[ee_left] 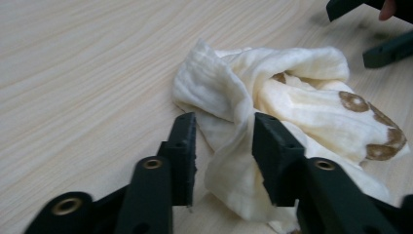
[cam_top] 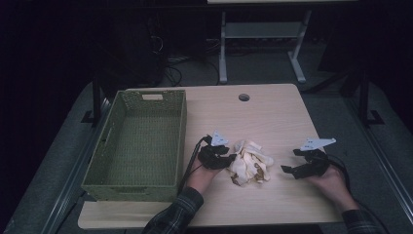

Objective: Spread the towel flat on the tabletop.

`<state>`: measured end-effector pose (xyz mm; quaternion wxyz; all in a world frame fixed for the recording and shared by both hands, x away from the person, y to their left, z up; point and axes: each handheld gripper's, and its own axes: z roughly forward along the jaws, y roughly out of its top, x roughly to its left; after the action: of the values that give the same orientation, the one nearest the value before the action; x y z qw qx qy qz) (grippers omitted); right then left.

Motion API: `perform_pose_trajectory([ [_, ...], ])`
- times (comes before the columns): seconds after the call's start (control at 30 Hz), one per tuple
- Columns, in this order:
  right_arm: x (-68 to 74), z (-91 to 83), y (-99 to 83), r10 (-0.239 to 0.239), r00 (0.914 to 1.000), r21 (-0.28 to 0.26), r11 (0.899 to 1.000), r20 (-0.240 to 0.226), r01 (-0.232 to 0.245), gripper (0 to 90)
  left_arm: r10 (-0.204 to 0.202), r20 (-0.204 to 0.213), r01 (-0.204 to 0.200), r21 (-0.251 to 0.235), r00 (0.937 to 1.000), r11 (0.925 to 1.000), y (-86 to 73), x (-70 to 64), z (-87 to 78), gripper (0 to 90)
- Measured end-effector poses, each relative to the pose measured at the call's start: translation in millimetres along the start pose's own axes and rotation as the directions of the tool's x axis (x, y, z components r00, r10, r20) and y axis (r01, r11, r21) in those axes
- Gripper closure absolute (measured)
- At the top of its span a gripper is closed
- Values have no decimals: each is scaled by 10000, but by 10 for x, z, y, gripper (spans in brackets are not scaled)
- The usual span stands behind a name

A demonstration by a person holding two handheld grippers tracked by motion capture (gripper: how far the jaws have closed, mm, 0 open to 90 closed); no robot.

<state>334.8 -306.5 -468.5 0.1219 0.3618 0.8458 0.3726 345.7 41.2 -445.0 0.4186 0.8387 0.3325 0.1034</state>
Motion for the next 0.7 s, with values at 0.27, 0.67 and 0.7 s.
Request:
perform_pose_trajectory([
  [0.27,-101,-3,220,62,9996,-863,9962,-271,-85,341,140,120,-141,114,9998,9998,1,-20,37,651],
  [0.67,-101,396,604,-476,9962,-594,9973,-735,433,505,200,144,-201,107,9997,9997,-1,-11,35,660],
  [0.7,-99,436,621,-451,9959,-592,9974,-787,405,515,209,140,-211,108,9997,9997,-1,-11,36,660],
])
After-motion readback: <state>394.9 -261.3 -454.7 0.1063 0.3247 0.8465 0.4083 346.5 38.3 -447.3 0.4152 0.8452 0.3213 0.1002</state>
